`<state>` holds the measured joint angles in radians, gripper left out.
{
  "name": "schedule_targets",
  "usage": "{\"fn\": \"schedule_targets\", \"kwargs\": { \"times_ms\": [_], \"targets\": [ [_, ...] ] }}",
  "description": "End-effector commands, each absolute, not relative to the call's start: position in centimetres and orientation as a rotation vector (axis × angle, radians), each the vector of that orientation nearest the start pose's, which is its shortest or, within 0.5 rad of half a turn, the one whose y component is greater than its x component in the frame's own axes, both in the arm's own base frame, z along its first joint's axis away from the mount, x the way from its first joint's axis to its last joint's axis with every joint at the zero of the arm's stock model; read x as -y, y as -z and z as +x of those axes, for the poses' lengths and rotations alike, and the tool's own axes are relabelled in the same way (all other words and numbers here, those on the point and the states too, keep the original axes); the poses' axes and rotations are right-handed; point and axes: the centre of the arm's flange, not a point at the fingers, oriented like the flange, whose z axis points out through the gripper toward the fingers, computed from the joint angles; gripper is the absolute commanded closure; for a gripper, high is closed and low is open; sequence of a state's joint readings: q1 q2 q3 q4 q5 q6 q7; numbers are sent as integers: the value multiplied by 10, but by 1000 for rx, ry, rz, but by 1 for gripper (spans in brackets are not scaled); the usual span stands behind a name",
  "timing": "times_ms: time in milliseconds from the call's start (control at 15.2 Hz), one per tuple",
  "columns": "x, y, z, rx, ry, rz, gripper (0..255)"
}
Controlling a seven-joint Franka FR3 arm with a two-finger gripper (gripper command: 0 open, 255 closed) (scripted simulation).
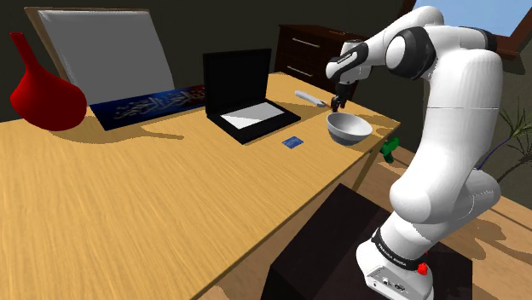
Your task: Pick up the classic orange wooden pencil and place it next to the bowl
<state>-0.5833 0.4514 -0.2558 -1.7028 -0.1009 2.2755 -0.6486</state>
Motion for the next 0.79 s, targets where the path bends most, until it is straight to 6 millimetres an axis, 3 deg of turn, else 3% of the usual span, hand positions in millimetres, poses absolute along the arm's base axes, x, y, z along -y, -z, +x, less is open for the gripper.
{"fn": "schedule_targets", "kwargs": {
  "times_ms": [0, 198, 462, 726],
  "targets": [
    [493, -352, 465, -165, -52, -3367, 0],
    [494, -352, 465, -165, -52, -3367, 0],
    [482, -401, 467, -165, -52, -3367, 0],
    [482, -401, 467, -165, -52, -3367, 0]
  ]
}}
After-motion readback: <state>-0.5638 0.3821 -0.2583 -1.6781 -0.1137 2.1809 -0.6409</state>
